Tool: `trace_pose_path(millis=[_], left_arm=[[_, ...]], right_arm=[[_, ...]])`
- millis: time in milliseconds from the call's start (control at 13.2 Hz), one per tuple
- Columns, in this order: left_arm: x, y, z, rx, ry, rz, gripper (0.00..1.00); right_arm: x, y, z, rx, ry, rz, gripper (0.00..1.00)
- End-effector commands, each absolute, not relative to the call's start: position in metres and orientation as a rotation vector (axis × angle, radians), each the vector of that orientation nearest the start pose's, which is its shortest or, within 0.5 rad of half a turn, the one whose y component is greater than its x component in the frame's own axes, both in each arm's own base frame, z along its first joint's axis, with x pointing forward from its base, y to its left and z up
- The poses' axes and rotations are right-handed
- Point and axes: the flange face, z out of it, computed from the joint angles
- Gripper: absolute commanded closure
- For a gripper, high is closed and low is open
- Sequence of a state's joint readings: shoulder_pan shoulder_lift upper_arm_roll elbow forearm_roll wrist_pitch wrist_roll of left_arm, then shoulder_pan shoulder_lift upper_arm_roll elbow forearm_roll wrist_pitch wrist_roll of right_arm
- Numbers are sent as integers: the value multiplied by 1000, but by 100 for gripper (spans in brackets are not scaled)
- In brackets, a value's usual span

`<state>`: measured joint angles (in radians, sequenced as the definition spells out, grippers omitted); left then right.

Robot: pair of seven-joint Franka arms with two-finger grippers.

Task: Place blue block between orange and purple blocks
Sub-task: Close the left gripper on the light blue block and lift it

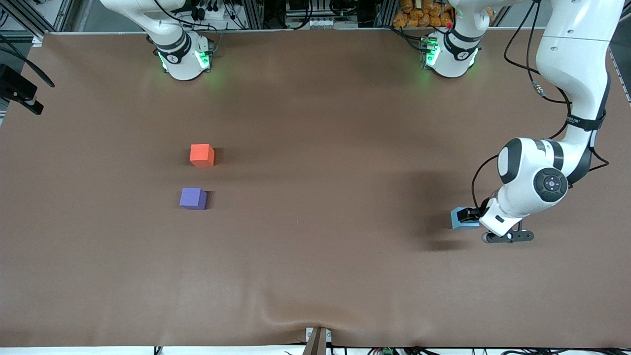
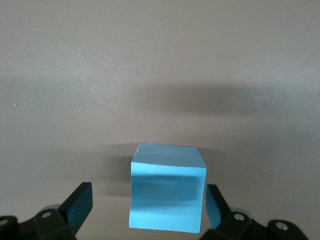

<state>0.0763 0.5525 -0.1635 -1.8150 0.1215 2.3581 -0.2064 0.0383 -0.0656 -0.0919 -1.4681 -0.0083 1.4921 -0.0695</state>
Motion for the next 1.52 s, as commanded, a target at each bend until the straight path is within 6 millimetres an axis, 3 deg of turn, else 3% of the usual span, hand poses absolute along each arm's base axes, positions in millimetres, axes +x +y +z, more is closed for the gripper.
trace_pose_path(millis=[0, 684, 760, 836, 912, 1064, 1216, 1292, 1444], left_arm=[[649, -55, 240, -3128, -112, -26, 0], [645, -61, 207, -3141, -88, -37, 0], [645, -59, 207, -3140, -62, -35, 31], [645, -62, 207, -3140, -48, -36, 70], [644, -65, 206, -3140, -41, -33, 88], [646, -76, 211, -3140, -9, -50, 100], [649, -91, 235, -3141, 47, -108, 100], [651, -105, 250, -3150, 72, -143, 100], [648, -160, 288, -3198, 142, -215, 100]], right_arm=[[526, -33, 705, -3149, -37, -153, 0], [526, -33, 705, -3149, -37, -151, 0], [526, -33, 705, -3149, -37, -153, 0], [526, -34, 705, -3149, -34, -151, 0], [526, -34, 705, -3149, -34, -153, 0], [526, -34, 705, -3149, -34, -151, 0], [526, -34, 704, -3149, -34, -151, 0], [526, -34, 705, -3149, -34, -153, 0], [526, -34, 705, -3149, -34, -153, 0]])
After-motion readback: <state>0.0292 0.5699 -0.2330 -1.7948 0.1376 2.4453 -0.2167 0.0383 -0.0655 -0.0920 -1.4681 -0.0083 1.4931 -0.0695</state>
